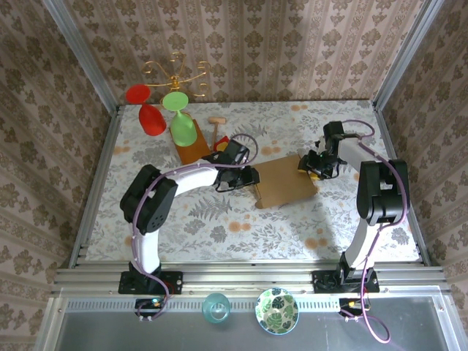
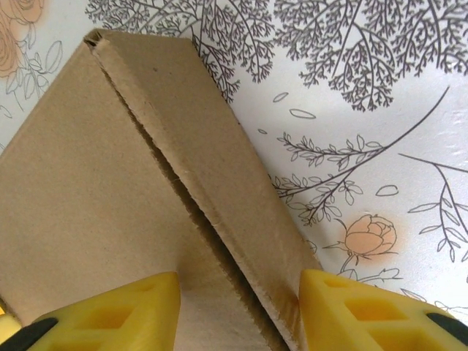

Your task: Fold the paper box

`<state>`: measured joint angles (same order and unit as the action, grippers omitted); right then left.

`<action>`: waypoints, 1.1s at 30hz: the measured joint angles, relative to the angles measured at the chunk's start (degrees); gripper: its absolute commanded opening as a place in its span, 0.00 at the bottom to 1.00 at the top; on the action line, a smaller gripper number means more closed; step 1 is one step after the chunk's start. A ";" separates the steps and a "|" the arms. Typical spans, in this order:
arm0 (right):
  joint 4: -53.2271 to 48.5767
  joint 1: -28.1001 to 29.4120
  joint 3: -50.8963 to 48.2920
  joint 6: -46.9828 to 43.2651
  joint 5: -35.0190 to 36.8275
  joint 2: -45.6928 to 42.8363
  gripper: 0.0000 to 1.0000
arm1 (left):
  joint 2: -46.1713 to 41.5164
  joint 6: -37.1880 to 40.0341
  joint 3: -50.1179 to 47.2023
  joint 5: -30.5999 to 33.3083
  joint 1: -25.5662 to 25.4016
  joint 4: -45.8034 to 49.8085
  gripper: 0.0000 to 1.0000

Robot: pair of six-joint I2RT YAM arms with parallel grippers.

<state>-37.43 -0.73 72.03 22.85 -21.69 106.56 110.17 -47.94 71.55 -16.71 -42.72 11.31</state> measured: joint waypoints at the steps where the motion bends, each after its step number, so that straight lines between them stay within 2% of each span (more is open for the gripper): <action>1: -0.02 0.00 -0.28 0.07 -0.20 -0.09 0.47 | -0.55 0.00 -0.57 -0.04 0.00 -0.11 0.37; 12: 0.37 -0.33 -2.95 1.53 -2.34 -1.18 0.44 | -1.97 -1.38 -4.92 -1.64 -0.04 -4.28 0.27; 17: 0.63 -0.52 -3.28 2.03 -2.86 -1.29 0.44 | -1.97 -2.01 -5.11 -1.95 -0.37 -4.94 0.27; 20: 0.63 -0.63 -3.30 2.38 -2.86 -1.31 0.44 | -1.97 -2.38 -5.11 -1.92 -0.76 -5.05 0.19; 24: 0.63 -0.63 -3.30 2.43 -2.84 -1.46 0.51 | -1.97 -2.97 -4.79 -1.73 -0.96 -4.90 0.00; 33: 2.19 -3.19 -4.87 2.32 -5.40 -4.68 0.72 | -3.50 -3.23 -5.95 -2.51 0.50 -3.37 0.00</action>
<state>-35.24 -3.92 67.16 25.17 -27.09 101.89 106.67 -51.18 65.60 -19.22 -42.22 7.94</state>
